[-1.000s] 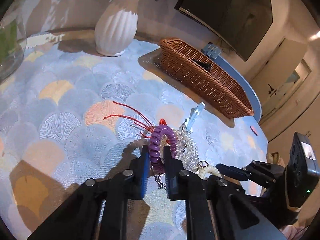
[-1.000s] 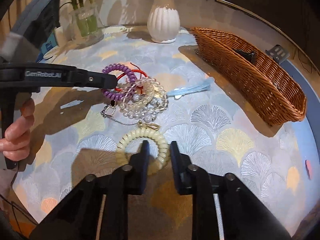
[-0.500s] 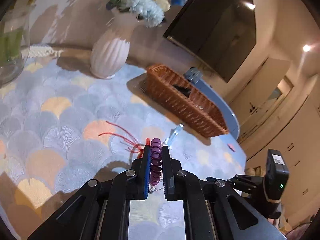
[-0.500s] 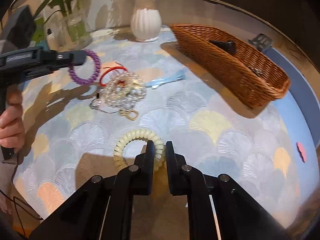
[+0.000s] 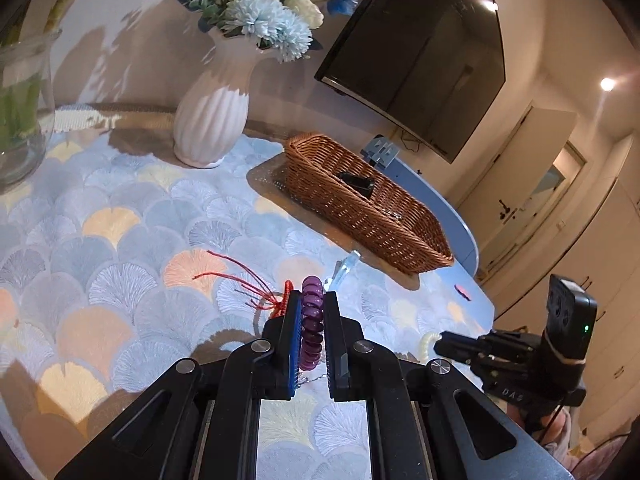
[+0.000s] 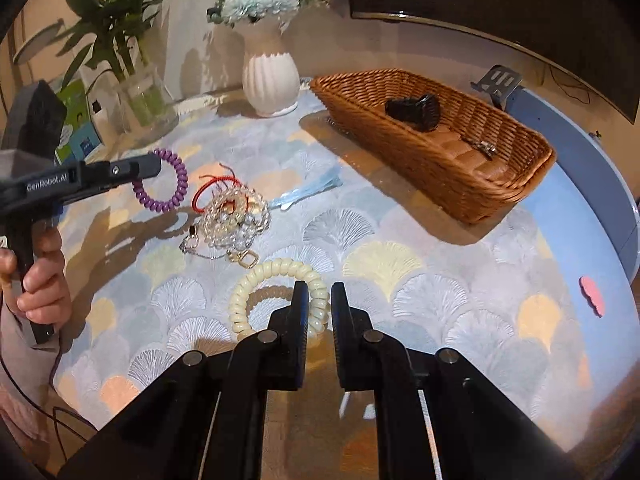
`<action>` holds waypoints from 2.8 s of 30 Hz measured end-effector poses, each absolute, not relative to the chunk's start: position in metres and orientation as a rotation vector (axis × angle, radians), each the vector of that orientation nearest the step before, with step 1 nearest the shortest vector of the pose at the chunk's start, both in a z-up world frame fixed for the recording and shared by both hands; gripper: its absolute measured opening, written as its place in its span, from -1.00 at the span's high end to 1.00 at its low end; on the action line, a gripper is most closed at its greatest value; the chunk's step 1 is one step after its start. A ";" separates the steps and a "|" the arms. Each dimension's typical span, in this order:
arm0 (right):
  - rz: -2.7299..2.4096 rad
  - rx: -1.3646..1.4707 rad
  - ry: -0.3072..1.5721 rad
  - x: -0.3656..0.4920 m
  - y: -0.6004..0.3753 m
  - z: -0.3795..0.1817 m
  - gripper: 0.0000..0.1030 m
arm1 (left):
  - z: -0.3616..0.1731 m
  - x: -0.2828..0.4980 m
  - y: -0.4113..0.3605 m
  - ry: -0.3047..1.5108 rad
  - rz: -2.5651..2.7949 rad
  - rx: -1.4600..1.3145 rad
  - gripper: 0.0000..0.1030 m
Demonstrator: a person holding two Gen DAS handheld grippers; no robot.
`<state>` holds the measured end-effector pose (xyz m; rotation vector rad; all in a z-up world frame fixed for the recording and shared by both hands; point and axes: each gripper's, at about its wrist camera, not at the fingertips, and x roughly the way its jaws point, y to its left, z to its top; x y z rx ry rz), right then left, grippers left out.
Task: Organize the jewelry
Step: 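Carry both coil bracelets into the wicker basket and open both tools, then move both open tools back over the remaining jewelry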
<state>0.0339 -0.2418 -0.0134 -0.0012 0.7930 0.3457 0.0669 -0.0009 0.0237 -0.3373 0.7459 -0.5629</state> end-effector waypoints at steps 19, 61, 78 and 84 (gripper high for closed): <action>0.192 0.135 0.624 0.098 -0.330 0.062 0.74 | 0.135 0.105 -0.106 0.663 -0.676 -0.093 0.81; 0.233 0.154 0.783 0.168 -0.360 0.041 0.68 | 0.092 0.185 -0.161 0.923 -0.603 -0.211 0.02; 0.409 0.092 0.682 0.077 -0.253 0.037 0.22 | 0.092 0.071 -0.003 0.779 -0.470 -0.310 0.02; 0.412 0.135 0.761 0.090 -0.245 -0.007 0.22 | 0.055 0.068 0.015 0.826 -0.483 -0.347 0.02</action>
